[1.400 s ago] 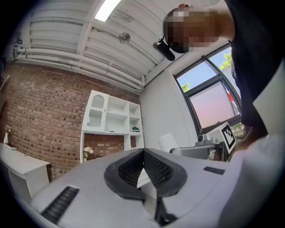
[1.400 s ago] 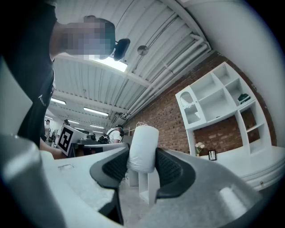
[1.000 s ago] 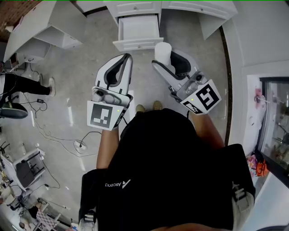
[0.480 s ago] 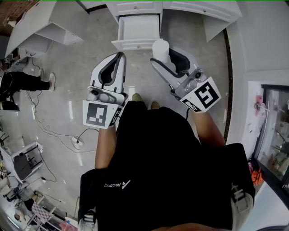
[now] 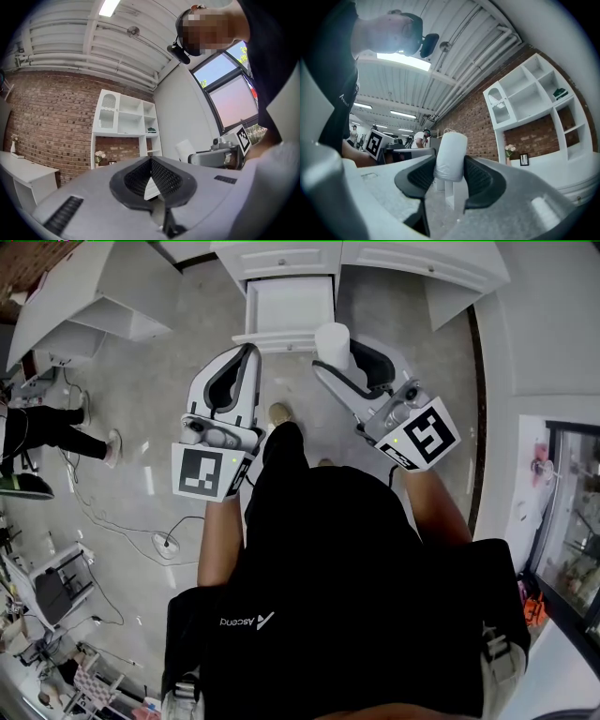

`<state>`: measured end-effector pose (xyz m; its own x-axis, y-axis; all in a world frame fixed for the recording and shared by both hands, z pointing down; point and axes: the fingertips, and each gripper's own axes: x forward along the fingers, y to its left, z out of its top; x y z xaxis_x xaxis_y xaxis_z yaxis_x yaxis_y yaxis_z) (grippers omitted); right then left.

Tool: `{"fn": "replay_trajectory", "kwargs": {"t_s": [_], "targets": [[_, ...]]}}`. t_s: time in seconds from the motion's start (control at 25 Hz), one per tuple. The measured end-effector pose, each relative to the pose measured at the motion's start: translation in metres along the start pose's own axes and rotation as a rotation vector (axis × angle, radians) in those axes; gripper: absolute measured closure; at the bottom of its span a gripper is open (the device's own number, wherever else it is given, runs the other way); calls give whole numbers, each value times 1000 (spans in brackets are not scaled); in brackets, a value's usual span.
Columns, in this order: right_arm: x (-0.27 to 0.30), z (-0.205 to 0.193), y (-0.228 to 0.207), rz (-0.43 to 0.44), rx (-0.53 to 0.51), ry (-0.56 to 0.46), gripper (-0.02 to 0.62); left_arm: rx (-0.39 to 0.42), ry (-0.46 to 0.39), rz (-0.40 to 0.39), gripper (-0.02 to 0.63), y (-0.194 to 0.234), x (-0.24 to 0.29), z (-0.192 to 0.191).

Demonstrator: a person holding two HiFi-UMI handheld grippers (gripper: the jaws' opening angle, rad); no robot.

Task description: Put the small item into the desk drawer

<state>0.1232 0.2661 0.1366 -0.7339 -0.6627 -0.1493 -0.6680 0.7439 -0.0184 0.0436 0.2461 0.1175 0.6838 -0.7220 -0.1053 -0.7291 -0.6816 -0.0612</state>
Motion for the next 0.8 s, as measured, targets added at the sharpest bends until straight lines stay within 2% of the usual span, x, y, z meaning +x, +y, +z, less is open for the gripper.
{"fn": "replay_trajectory", "kwargs": {"t_s": [0.24,0.36,0.64,0.8], "targets": [[57,-19,-36,-12,-23,48,414,10,0,-4,607,62,34,-16],[91,-30,-56,-25,-29,76,414,20,32,-22,607,98,50,-30],[166,-61,-97,-56,-43,155,414,6,51,-62,607,174,86,-54],[203,-85,-116,-71,-64,213,413,-8,46,-60,607,215,102,-70]]}}
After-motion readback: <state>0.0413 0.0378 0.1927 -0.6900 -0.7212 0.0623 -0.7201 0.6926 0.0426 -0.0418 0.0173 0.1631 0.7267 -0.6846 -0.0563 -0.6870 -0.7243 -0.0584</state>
